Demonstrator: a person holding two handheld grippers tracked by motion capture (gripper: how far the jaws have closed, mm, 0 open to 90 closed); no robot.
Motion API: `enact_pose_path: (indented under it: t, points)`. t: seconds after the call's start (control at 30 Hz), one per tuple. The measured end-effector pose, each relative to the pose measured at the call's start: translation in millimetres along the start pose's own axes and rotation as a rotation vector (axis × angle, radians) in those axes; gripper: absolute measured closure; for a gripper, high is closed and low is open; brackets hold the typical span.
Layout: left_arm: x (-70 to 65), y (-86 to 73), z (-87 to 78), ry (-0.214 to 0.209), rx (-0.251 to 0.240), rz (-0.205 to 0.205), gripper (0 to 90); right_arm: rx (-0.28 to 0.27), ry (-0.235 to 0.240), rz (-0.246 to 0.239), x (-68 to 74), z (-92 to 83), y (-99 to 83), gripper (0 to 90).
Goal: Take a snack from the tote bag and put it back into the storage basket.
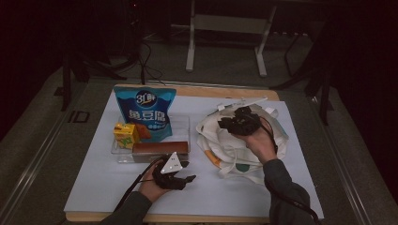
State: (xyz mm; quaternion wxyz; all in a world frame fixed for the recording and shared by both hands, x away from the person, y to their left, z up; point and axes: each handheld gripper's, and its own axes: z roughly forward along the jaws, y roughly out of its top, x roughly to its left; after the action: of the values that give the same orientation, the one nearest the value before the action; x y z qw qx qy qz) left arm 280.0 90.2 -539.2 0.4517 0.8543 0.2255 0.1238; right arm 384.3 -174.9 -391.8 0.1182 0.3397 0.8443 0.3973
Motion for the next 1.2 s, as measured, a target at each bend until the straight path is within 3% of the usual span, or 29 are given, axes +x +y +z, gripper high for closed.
enact_pose_path:
  t: [0.1,0.43,0.73,1.2]
  points:
    - [-0.1,0.0,0.2,-0.001,-0.001,-0.003,41.6,0.022,-0.037,0.006,-10.2,-4.7,-11.3,76.7]
    - [-0.3,0.2,0.3,0.003,0.006,0.005,41.6,0.067,-0.096,0.043,-33.0,-15.7,-38.9,79.7]
    - [-0.4,0.2,0.4,0.004,0.006,0.006,41.6,0.101,-0.123,0.065,-45.5,-20.7,-61.1,84.8]
    - [-0.5,0.3,0.7,0.004,0.007,0.005,41.6,0.14,-0.148,0.071,-55.8,-31.2,-79.8,89.6]
